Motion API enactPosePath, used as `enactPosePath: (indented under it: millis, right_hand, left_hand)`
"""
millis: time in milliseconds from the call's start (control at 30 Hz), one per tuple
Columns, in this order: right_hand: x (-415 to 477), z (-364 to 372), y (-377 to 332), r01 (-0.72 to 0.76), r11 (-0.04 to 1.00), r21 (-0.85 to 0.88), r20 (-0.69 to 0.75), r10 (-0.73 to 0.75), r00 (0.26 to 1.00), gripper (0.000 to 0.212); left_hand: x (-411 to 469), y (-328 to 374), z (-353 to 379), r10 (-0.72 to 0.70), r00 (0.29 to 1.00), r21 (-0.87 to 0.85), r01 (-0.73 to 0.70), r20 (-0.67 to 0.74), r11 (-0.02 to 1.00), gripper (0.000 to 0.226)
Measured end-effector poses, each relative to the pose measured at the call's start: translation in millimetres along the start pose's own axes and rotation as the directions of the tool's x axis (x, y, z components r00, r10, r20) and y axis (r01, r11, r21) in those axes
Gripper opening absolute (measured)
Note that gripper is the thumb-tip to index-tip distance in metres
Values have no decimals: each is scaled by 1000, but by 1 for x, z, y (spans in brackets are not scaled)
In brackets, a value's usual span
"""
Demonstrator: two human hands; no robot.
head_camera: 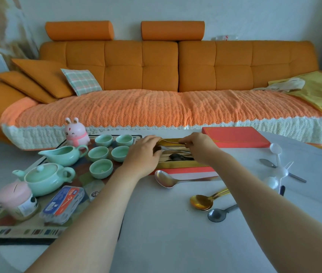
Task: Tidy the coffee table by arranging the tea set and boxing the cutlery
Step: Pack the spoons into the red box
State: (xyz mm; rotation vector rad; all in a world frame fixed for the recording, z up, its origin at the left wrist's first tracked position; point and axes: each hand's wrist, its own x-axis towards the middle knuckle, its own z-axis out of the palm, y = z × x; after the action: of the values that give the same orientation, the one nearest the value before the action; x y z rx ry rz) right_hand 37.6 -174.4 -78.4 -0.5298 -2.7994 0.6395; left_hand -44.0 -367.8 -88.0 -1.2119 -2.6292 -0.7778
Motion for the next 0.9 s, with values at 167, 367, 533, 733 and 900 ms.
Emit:
enactPosePath:
  millis: [167, 367, 533, 733, 900]
  right_hand:
    - [8, -2, 4, -9, 998, -55, 60, 13, 998, 38]
    - [5, -6, 0, 6, 999, -49, 27, -5, 1000, 39]
    - [-10, -9, -2, 74, 997, 26, 66, -76, 995, 31]
    - [-28, -11, -2, 120, 993, 3, 106, -120, 987, 33]
    - [-44, -16, 0, 358, 931, -64, -152, -364, 919, 31]
  left_hand:
    - [3, 1, 2, 4, 995, 31, -7, 97, 999, 50]
    - [10, 1, 8, -15, 984, 141, -11, 180, 990, 56]
    - [9, 5, 9, -51, 983, 197, 16, 175, 980, 59]
    - [3, 8, 0, 15, 986, 158, -42, 169, 987, 59]
    - [-10, 16, -9, 236, 972, 163, -231, -12, 959, 47]
